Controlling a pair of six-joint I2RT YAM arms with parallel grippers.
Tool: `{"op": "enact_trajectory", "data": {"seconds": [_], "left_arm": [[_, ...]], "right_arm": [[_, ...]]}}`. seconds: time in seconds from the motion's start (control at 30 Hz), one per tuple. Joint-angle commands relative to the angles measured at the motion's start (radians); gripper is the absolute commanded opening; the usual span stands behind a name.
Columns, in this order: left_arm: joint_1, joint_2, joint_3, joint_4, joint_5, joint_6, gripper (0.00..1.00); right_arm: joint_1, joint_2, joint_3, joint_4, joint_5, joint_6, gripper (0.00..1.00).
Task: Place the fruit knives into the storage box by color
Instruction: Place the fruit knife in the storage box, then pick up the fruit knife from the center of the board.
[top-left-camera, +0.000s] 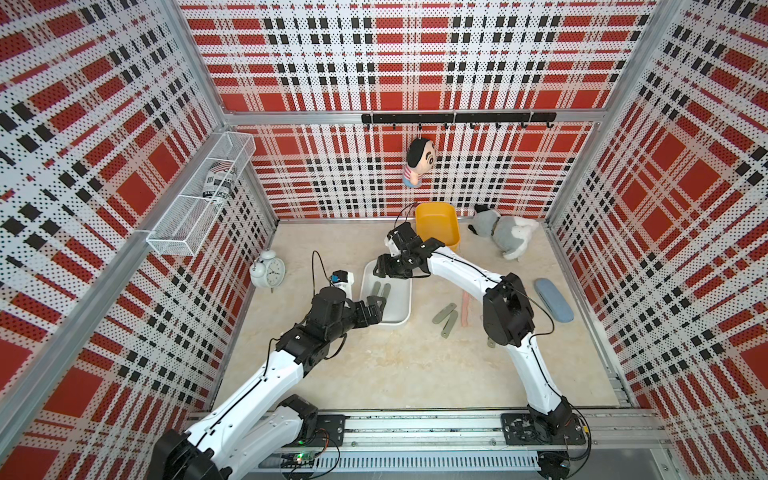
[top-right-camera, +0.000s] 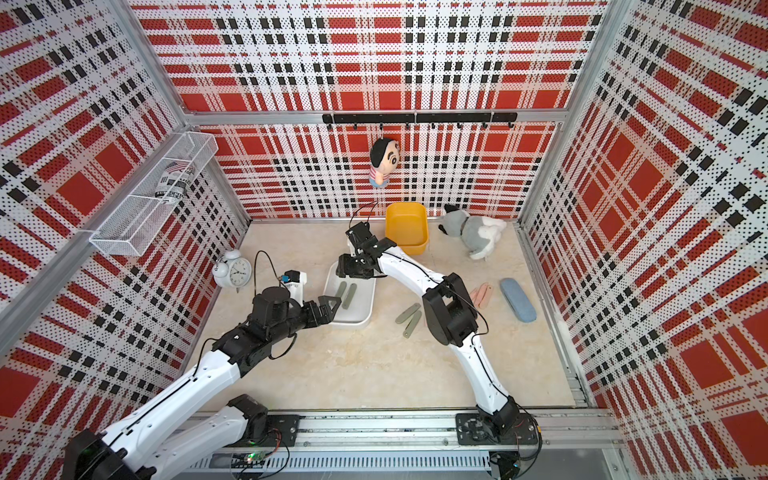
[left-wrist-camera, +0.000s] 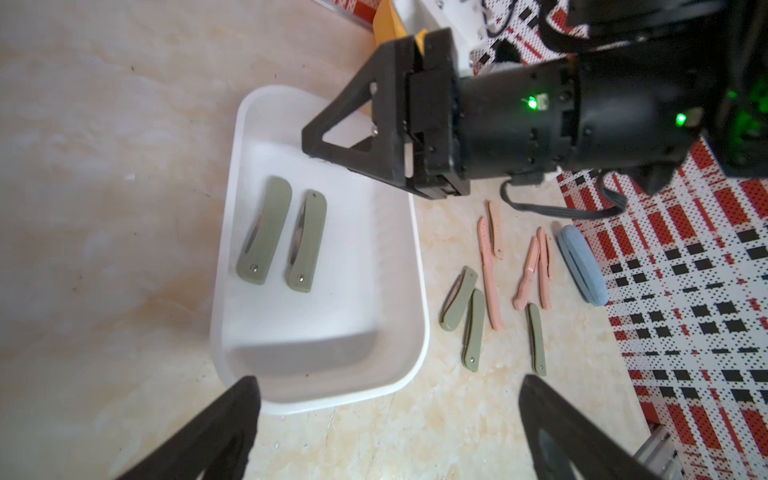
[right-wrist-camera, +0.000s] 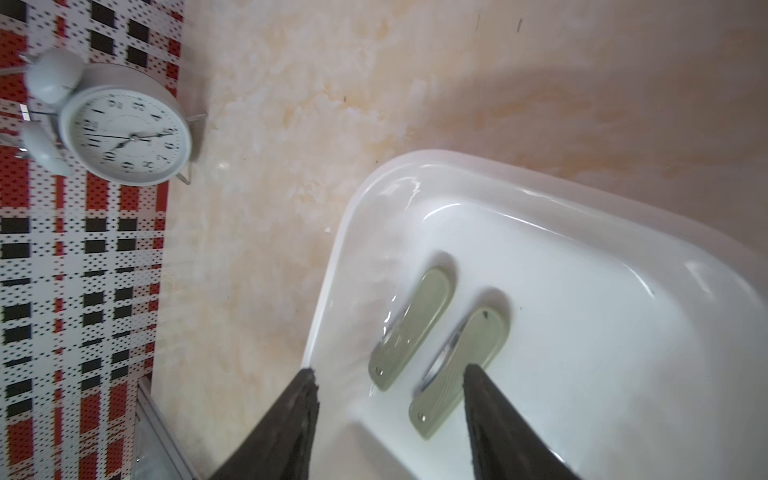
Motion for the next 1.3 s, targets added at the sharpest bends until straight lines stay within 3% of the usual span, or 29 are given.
{"op": "enact_trajectory", "data": {"seconds": [0.0, 0.2, 0.4, 0.7, 1.0, 1.27], "left_arm": [[-0.030, -0.009, 0.077, -0.033, -0.035, 0.039, 0.99], [-0.142, 0.053, 0.132, -0.011, -0.068, 0.043, 0.99], [-0.206, 0.108, 0.100, 0.085, -0.038, 0.013, 0.99], [-0.277, 0.231, 0.040, 0.276, 0.036, -0.052, 0.99], [-0.289, 0.291, 0.058, 0.299, 0.031, -0.027, 1.00], [-0.290, 0.303, 0.024, 0.333, 0.028, -0.037, 1.00]], "right_arm": [[-0.037, -0.167, -0.077, 0.026, 0.054, -0.046, 0.61], [-0.076, -0.362, -0.312, 0.017, 0.103, -0.083, 0.62], [-0.104, -0.539, -0.539, 0.018, 0.169, -0.082, 0.65], [-0.142, -0.680, -0.786, 0.033, 0.230, -0.076, 0.65], [-0.213, -0.625, -0.975, 0.117, 0.219, -0.083, 0.65], [-0.220, -0.558, -0.976, 0.117, 0.219, -0.083, 0.65]]}}
